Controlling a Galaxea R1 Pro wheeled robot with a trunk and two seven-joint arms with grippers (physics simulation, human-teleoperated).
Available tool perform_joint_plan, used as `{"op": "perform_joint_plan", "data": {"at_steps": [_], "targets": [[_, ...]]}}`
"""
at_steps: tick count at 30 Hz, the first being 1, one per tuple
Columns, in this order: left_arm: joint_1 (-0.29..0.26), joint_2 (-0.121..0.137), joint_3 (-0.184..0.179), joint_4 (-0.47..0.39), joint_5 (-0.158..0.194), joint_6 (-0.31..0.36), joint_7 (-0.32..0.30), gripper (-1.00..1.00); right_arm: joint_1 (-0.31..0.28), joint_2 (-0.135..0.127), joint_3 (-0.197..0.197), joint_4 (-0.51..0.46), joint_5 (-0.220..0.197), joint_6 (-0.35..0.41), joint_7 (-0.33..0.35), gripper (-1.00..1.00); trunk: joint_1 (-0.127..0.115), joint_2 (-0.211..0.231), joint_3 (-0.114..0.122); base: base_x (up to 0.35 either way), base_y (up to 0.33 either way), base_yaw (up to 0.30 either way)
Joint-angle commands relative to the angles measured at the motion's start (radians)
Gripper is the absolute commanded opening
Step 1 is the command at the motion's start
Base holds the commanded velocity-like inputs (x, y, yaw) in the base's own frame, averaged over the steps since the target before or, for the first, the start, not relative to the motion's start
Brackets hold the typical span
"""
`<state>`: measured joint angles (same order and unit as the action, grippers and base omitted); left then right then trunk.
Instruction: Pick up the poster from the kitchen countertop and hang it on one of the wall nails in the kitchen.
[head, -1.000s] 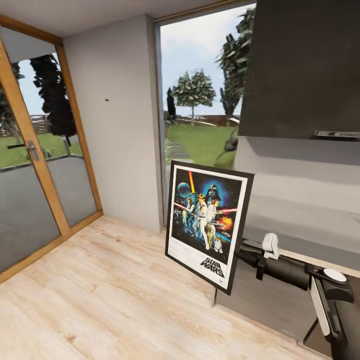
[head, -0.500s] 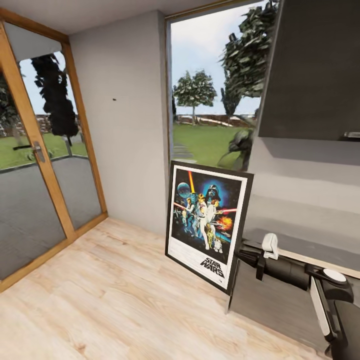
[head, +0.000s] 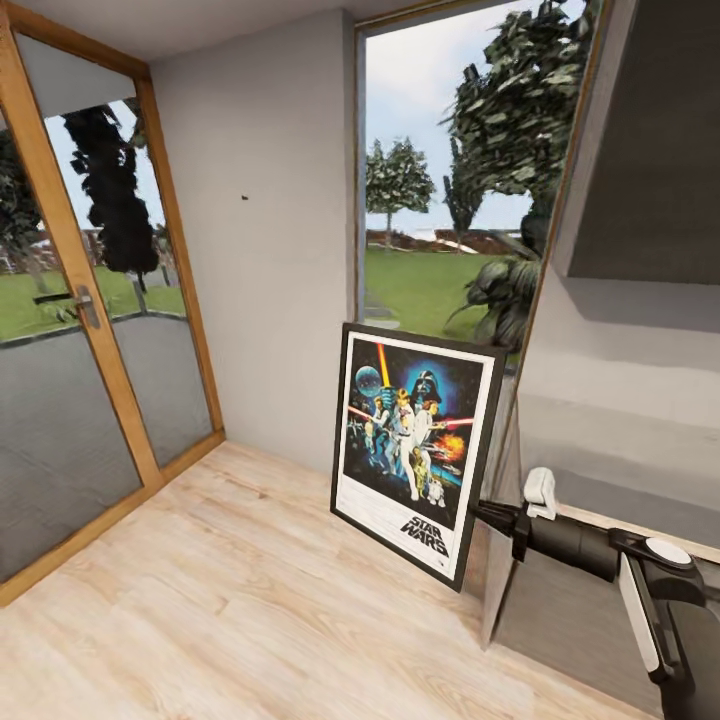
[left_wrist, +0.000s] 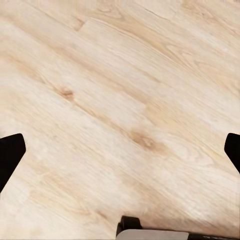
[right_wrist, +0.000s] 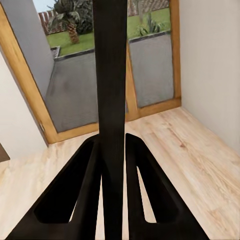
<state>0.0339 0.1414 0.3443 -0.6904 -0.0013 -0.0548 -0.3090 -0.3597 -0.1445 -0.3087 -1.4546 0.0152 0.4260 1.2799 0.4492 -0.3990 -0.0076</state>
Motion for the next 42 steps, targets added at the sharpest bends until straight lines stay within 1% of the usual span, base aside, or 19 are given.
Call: {"op": "perform_joint_plan", "data": {"at_steps": [1, 42], "targets": [[0.000, 0.000, 0.002, 0.000, 0.000, -0.002, -0.006, 1.00, -0.001, 0.000, -0.001, -0.001, 0.000, 0.013, 0.007, -1.00, 0.001, -0.001, -0.001, 0.199, 0.306, 0.000], [0.000, 0.000, 0.002, 0.000, 0.000, -0.002, -0.006, 1.00, -0.001, 0.002, -0.001, 0.003, 0.000, 0.012, 0.007, -1.00, 0.001, -0.001, -0.001, 0.199, 0.306, 0.000]]}}
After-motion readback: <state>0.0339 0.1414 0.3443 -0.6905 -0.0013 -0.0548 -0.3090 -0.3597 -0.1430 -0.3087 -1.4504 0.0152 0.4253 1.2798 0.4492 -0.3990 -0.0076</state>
